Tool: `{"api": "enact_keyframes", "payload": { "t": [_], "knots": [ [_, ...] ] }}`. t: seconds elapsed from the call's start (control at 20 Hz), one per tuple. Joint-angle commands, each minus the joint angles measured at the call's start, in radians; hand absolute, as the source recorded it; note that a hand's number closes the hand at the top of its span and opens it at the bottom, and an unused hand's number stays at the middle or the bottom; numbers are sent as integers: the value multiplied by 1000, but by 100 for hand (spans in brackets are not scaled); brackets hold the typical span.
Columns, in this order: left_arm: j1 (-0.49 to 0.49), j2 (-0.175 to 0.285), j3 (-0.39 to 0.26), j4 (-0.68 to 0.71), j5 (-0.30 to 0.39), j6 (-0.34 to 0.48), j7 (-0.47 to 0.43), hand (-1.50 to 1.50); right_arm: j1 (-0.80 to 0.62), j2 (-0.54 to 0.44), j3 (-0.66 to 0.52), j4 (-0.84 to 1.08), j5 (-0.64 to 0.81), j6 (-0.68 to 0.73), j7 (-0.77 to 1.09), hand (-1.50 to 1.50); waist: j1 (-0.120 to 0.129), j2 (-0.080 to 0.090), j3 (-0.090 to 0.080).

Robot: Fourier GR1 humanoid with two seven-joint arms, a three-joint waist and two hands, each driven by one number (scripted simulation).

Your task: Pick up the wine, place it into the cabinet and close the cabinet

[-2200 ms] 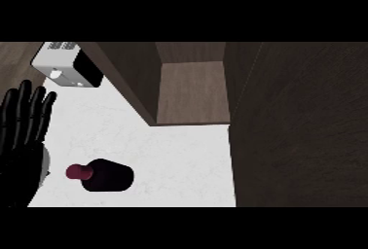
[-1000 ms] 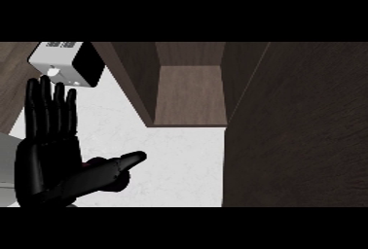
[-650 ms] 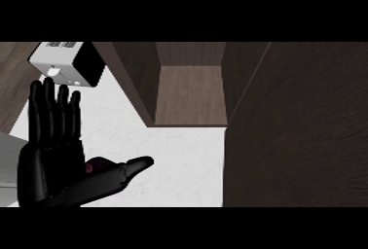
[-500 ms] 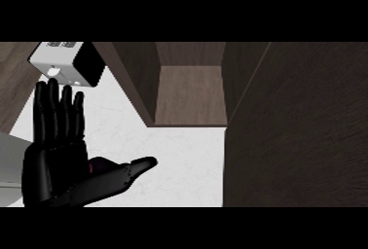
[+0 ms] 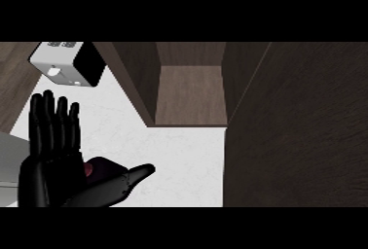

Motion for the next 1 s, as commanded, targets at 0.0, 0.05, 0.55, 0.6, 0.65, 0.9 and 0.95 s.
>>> {"api": "enact_keyframes", "payload": {
  "t": [0.0,0.05,0.55,0.6,0.65,0.9,0.95],
  "knots": [
    [22,24,77,-22,37,-30,10,-150,-1,21,-14,13,9,15,-28,-150,1,0,0],
    [123,39,45,-67,64,-45,-33,-150,31,14,-49,22,-14,39,-57,-150,2,0,0],
    [255,20,25,-51,53,-32,-139,-150,-82,4,-34,-9,-1,-7,56,-150,4,0,0],
    [195,52,115,-45,101,-68,-97,-150,-64,24,-17,-14,6,-14,61,-150,2,0,0],
    [187,41,130,0,116,-62,-107,-150,-26,66,51,-24,74,-16,29,-150,1,0,0],
    [344,22,123,30,190,-112,-281,-150,-14,71,70,-22,107,-10,41,-150,5,0,0],
    [355,59,190,45,269,-174,-296,-150,-27,27,-32,16,0,34,13,-150,4,0,0]
  ]
}}
